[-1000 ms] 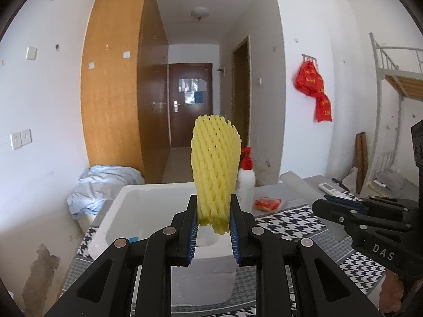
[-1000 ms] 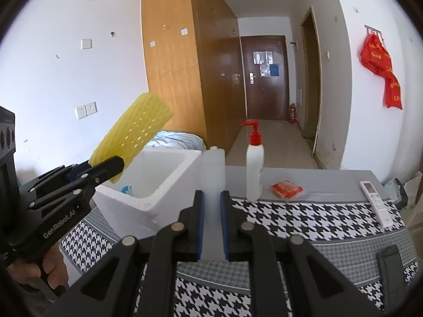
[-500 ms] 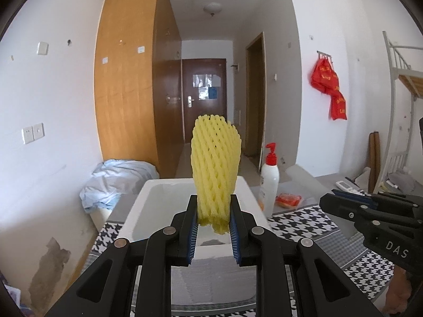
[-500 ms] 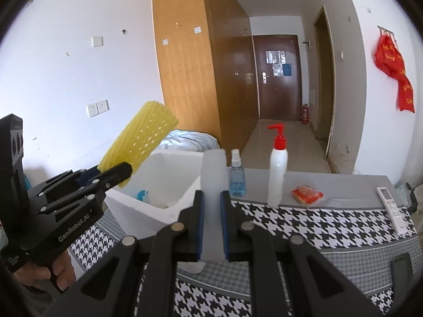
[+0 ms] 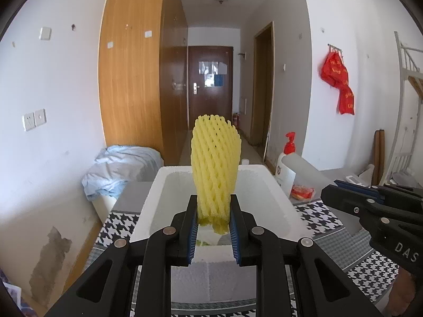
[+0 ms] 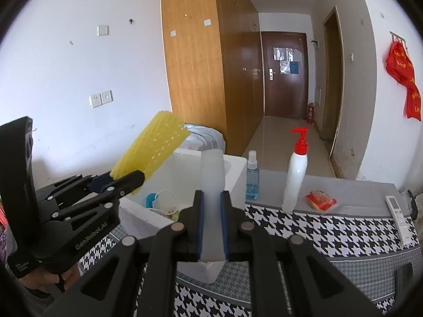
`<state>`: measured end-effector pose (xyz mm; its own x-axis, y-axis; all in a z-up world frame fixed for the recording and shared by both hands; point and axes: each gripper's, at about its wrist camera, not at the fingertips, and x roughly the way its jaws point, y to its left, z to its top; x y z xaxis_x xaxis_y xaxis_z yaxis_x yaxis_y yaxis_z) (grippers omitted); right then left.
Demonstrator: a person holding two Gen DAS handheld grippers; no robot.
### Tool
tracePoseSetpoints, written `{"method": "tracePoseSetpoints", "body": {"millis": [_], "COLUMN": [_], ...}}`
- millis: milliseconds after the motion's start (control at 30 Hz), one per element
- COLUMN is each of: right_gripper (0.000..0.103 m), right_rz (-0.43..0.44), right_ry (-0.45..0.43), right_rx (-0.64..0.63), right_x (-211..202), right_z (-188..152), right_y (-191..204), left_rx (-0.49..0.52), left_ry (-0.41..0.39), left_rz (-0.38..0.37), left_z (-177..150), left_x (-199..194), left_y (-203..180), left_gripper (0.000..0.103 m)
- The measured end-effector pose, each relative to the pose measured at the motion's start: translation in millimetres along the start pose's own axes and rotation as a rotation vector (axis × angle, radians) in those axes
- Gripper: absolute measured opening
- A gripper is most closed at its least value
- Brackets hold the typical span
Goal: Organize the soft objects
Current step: 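Carry the mesh sleeve over the foam box with the left gripper while the right carries the foam stick, then open the left gripper to drop the mesh sleeve into the foam box, then lower the white foam stick into the foam box and open the right gripper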
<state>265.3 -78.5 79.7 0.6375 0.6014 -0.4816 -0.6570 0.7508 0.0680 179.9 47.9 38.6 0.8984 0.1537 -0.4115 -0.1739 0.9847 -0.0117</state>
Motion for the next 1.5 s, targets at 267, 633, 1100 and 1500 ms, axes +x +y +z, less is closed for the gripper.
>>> {"method": "tracePoseSetpoints", "body": {"millis": [267, 633, 1100, 1500], "right_gripper": [0.015, 0.015, 0.015, 0.015], "right_rz": [-0.011, -0.031, -0.007, 0.038], "right_ry": [0.017, 0.033, 0.020, 0.046], "right_rx": [-0.008, -0.009, -0.026, -0.033], "right_x": [12, 20, 22, 43], "right_z": [3, 5, 14, 23], "right_y": [2, 1, 6, 18], "left_rx": [-0.015, -0.034, -0.048, -0.071], "left_ry": [0.037, 0.062, -0.024, -0.040], "left_rz": [-0.020, -0.023, 0.037, 0.108], "left_z": [1, 0, 1, -1], "left_x": [19, 30, 12, 0], "left_y": [6, 14, 27, 48], "left_gripper": [0.023, 0.065, 0.102, 0.102]}}
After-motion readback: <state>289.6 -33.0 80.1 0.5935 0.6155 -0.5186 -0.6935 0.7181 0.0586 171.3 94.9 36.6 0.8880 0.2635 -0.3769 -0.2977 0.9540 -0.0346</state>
